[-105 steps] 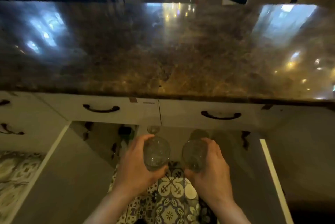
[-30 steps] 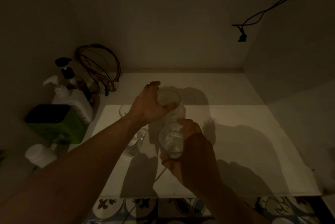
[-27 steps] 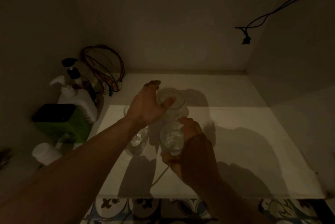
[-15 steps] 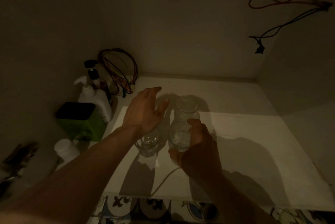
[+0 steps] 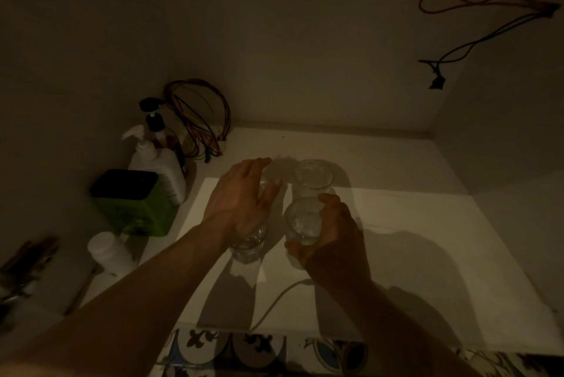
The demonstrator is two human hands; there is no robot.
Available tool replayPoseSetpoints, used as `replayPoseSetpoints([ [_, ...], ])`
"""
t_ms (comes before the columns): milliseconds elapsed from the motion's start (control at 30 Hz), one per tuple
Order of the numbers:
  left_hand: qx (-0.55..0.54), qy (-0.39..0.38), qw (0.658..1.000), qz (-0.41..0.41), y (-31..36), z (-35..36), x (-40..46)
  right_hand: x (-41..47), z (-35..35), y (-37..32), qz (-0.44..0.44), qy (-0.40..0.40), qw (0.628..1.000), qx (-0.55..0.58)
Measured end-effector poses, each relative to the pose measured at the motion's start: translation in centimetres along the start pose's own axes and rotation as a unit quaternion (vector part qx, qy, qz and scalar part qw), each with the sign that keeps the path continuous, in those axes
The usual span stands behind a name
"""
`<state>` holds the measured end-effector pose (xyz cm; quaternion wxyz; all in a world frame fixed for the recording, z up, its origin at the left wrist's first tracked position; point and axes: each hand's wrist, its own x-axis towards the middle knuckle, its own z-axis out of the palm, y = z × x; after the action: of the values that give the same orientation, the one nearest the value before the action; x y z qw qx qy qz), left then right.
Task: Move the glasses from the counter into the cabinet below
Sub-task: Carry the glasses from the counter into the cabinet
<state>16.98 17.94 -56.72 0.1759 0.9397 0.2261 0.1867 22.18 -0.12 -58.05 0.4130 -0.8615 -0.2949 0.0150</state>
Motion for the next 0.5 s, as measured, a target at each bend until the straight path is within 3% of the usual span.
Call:
replayPoseSetpoints([
  [267,0.003,-0.003,1.000,-0.013,-0.3,0.0,-0.5,0.0,0.0,0.0,0.023,-0.023,0.999,0.033],
  [500,0.006,-0.011,1.000,-0.009,0.8,-0.9,-1.0,-0.3,-1.3,-0.9,0.006,-0.035,0.999,-0.032],
])
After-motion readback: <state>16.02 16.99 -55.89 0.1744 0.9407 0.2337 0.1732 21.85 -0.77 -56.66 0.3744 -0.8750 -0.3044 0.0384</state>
